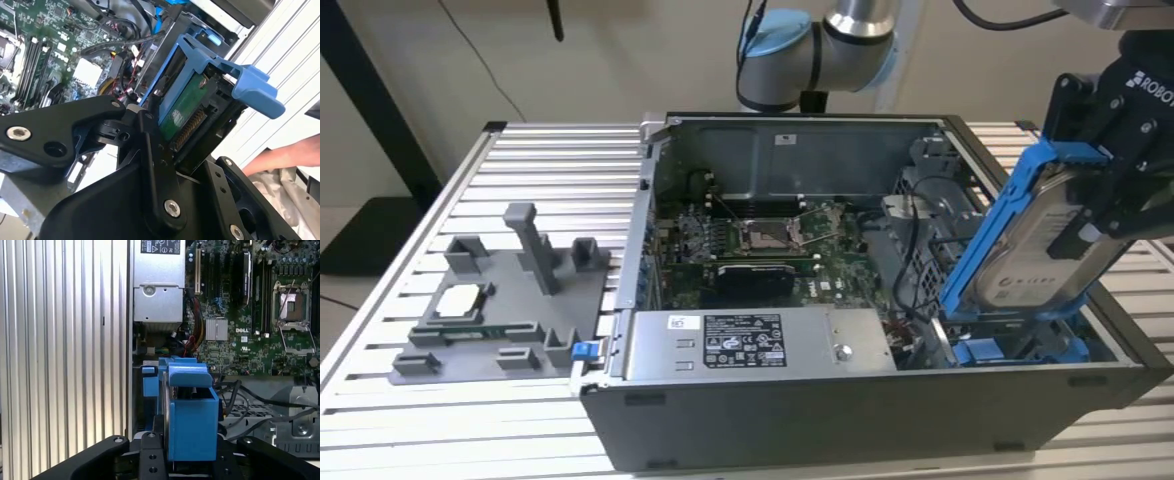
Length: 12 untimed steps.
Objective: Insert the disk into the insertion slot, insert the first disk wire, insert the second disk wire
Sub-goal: 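Insert the disk into the insertion slot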
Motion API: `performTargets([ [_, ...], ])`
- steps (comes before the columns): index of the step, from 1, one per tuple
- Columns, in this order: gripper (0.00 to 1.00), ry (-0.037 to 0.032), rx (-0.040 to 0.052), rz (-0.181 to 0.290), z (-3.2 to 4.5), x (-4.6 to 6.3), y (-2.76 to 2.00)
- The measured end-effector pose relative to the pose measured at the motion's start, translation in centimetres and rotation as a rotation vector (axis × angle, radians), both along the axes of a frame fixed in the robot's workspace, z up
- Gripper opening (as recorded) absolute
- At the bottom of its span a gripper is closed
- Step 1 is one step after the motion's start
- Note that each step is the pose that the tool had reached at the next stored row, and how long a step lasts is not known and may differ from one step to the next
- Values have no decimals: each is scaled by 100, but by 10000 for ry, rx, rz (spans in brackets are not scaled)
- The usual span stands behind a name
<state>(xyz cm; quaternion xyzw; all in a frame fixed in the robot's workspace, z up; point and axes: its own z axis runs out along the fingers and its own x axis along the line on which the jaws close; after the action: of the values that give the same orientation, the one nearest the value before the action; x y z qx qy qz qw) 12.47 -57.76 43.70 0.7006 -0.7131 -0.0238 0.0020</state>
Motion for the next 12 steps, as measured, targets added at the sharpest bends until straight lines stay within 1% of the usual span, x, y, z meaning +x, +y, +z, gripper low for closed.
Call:
performTargets([
  [6, 0, -10, 16, 0, -62, 13, 0],
  [12, 0, -11, 37, 0, -137, 103, -3],
])
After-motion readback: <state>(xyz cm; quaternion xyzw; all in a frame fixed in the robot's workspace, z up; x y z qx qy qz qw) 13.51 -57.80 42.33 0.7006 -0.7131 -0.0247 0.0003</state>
